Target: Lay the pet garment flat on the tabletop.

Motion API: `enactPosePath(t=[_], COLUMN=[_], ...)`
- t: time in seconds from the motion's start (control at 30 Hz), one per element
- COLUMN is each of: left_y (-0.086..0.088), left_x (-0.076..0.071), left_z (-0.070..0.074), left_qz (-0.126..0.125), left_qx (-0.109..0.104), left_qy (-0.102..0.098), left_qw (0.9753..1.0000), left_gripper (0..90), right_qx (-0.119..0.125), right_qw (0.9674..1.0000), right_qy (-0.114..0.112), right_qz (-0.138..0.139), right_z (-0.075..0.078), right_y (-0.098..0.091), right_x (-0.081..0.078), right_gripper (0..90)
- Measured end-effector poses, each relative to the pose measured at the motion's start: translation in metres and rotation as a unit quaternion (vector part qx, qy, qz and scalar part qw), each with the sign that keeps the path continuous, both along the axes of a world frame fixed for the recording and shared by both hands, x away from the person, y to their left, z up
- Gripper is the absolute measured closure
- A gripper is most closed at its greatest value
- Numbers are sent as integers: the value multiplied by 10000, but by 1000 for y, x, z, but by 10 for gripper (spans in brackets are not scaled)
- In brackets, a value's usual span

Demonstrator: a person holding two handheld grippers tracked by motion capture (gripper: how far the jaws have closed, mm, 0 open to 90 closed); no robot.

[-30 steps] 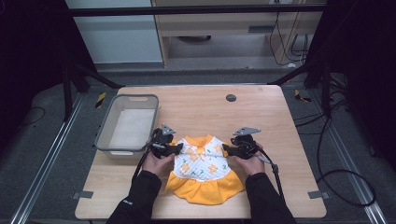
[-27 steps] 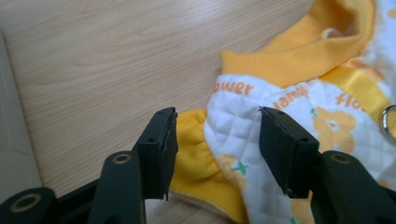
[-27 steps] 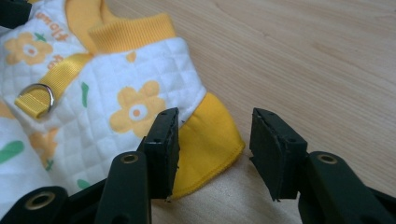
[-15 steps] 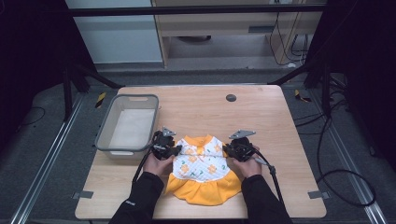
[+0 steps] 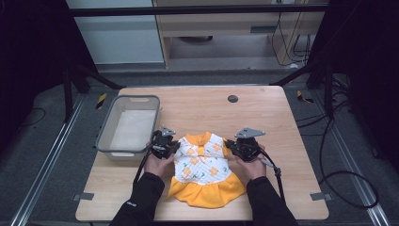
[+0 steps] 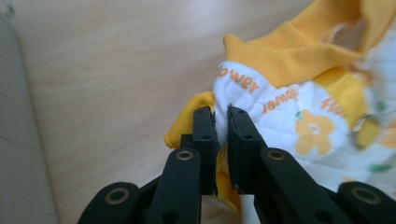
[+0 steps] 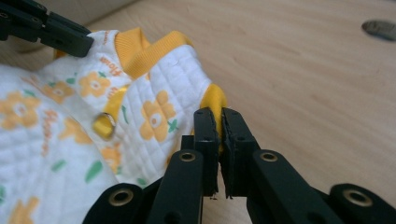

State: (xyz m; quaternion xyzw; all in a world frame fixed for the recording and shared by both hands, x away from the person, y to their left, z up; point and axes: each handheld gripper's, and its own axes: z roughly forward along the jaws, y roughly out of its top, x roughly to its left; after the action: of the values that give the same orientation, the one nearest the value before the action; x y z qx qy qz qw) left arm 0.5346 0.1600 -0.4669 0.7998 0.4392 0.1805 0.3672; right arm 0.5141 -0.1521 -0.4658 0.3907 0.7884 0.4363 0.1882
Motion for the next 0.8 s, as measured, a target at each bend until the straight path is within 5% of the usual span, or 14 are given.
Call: enactPosePath(t=[0.17, 0.33, 0.47, 0.8], left_y=[1, -8, -12, 7], left_x=[0, 13, 24, -8], left_z=[35, 59, 66, 69], left_qz=[17, 290, 454, 29], left_qx=[-213, -287, -39, -164], left_qy=[-576, -1113, -1086, -989], left_qw=[9981, 9929, 9930, 9950], left_gripper=[826, 778, 558, 524], right_qx=[230, 180, -160, -55], right_qw=[9986, 9920, 9884, 9950], right_qy=[-454, -1015, -1084, -746], right_qz=[-171, -730, -1055, -663], right_z=[25, 45, 46, 38], right_y=[-5, -7, -5, -19], right_x=[4, 17, 26, 2], right_gripper=[860, 824, 676, 664])
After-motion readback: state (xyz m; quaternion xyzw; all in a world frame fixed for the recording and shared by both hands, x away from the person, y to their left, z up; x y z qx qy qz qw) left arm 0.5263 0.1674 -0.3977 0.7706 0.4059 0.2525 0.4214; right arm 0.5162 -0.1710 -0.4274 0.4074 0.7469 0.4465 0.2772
